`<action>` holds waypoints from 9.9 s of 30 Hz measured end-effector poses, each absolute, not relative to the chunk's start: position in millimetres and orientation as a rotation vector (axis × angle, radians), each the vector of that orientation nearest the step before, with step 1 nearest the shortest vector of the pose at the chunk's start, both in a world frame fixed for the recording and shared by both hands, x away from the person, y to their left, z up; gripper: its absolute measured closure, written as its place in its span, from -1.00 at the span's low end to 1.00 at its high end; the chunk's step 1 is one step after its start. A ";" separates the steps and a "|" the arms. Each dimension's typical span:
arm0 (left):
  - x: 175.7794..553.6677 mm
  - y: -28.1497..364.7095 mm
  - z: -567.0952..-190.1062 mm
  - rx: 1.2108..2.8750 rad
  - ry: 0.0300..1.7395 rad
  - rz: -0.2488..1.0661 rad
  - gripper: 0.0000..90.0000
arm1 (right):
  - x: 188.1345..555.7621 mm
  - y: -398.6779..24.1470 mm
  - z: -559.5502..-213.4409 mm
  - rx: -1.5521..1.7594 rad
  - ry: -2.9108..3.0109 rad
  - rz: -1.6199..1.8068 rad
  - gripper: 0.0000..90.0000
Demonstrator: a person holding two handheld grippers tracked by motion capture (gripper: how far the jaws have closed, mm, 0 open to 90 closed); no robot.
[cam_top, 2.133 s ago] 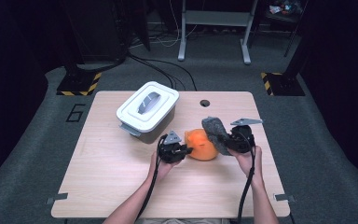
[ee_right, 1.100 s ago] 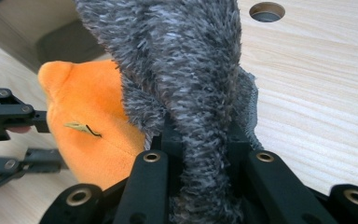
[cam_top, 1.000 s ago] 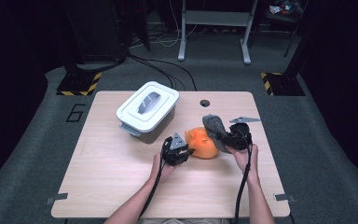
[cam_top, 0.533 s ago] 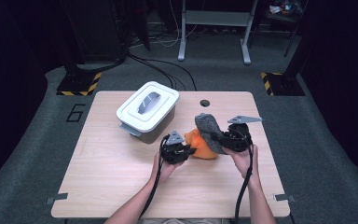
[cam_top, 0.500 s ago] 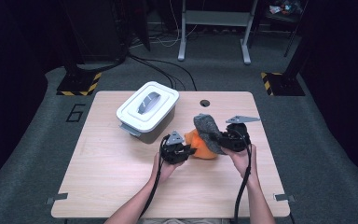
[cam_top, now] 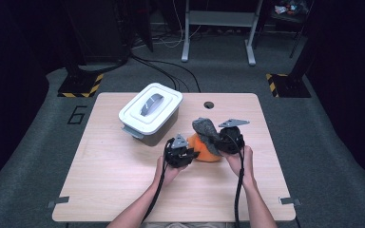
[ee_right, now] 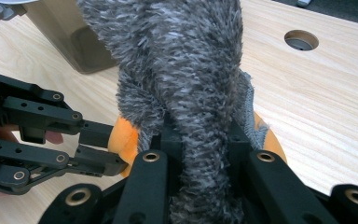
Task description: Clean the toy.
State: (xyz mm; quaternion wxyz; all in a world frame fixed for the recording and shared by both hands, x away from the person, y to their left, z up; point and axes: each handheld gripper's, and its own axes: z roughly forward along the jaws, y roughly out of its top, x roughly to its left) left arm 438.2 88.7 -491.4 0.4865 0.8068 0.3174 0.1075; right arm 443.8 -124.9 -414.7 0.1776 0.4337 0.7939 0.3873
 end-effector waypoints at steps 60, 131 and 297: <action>439.1 95.5 -496.3 1.946 0.786 0.259 0.67 | 455.3 -203.2 -463.3 1.540 2.146 0.922 0.69; 438.8 93.3 -496.8 1.957 0.770 0.255 0.67 | 462.2 -178.7 -457.6 1.458 2.156 0.898 0.68; 438.8 92.3 -498.7 1.901 0.867 0.212 0.69 | 467.4 -186.3 -491.8 1.578 2.192 0.833 0.66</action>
